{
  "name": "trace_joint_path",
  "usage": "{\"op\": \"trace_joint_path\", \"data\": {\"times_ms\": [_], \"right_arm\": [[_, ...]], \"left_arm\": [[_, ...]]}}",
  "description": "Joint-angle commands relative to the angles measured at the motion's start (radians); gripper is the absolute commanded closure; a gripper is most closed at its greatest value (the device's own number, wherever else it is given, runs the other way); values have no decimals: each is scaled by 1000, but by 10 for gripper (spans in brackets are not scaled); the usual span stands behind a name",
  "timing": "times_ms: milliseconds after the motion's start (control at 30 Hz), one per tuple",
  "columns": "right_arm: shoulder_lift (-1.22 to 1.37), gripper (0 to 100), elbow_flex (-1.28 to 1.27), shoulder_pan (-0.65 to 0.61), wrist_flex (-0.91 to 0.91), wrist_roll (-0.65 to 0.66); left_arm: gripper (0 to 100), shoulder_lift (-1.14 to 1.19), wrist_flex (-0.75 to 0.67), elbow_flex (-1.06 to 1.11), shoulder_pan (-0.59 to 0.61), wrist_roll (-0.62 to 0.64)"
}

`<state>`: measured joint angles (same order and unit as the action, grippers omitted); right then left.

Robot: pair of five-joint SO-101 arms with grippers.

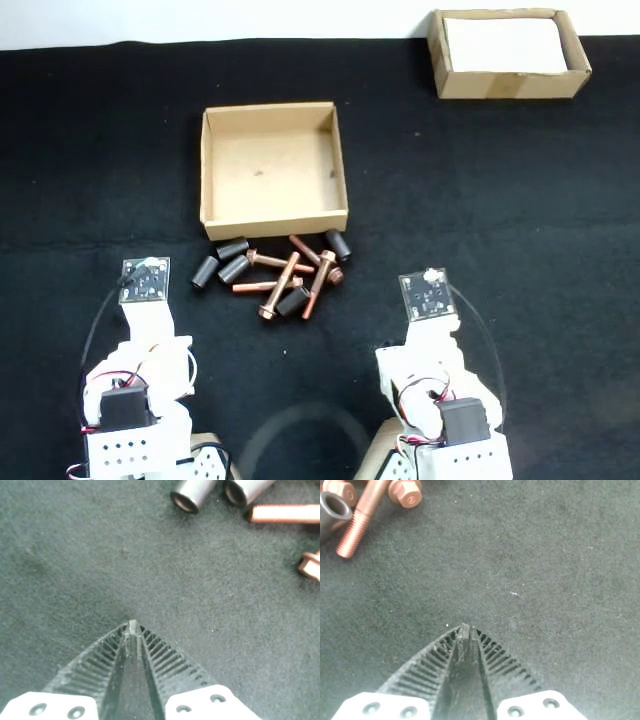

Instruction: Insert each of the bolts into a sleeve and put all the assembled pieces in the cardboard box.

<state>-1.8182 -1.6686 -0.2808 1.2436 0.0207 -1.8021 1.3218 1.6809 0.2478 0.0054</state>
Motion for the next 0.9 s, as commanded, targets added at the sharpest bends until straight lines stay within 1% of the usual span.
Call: {"op": "trace_joint_path", "data": {"times_ms": [0, 567, 633, 767, 867], "right_arm": [[-10, 992, -140, -2, 1, -2], [-10, 992, -140, -2, 1, -2], [-10, 992, -140, -27, 1, 0], [-10, 992, -140, -148, -1, 0], [-10, 992, -140, -173, -1, 0]], "left_arm": [[991, -7, 5, 15, -13, 0], [991, -7, 5, 15, -13, 0], [991, -7, 5, 15, -13, 0], [991, -7, 5, 15, -13, 0], [991, -7, 5, 15, -13, 0]]}}
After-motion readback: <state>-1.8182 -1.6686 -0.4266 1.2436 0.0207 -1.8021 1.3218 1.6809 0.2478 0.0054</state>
